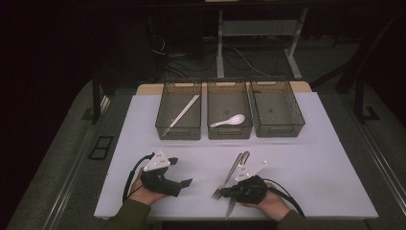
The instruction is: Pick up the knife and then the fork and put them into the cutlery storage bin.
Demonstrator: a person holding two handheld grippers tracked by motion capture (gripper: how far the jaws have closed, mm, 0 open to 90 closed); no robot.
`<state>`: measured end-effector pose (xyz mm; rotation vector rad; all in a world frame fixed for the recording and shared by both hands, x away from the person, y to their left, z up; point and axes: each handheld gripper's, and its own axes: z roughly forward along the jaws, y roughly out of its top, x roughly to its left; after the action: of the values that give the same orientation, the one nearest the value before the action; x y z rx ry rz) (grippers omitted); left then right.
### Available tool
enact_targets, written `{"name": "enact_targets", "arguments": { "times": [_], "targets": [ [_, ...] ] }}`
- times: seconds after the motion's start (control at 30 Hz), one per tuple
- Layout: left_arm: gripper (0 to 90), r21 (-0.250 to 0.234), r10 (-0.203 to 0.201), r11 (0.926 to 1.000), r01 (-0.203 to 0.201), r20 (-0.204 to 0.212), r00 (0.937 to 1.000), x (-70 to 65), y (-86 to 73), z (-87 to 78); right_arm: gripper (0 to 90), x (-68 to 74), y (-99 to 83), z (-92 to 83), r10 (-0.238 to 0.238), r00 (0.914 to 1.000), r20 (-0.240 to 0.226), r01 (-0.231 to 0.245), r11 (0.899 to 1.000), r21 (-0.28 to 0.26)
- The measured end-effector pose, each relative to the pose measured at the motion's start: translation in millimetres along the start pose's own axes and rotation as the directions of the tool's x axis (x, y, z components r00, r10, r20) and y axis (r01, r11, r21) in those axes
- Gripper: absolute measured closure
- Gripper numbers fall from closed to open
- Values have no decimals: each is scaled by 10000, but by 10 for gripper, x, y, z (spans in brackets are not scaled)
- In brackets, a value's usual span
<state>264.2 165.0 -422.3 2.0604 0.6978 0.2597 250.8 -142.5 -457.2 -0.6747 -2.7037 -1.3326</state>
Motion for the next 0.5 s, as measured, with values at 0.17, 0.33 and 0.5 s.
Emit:
{"name": "enact_targets", "arguments": {
  "times": [0.17, 0.33, 0.5],
  "targets": [
    [97, -59, -41, 10000, 41, -94, 9999, 22, -6, -19, 896, -28, 74, 84, -63, 10000, 11, 63, 10000, 42],
    [97, -103, -85, 9999, 83, -203, 9998, 42, -5, -46, 896, -80, 177, 194, -108, 9998, 162, 106, 9999, 103],
    [97, -231, -223, 9995, 217, -300, 9993, 68, -13, -78, 896, -157, 309, 309, -170, 9994, 287, 163, 9996, 231]
  ]
}}
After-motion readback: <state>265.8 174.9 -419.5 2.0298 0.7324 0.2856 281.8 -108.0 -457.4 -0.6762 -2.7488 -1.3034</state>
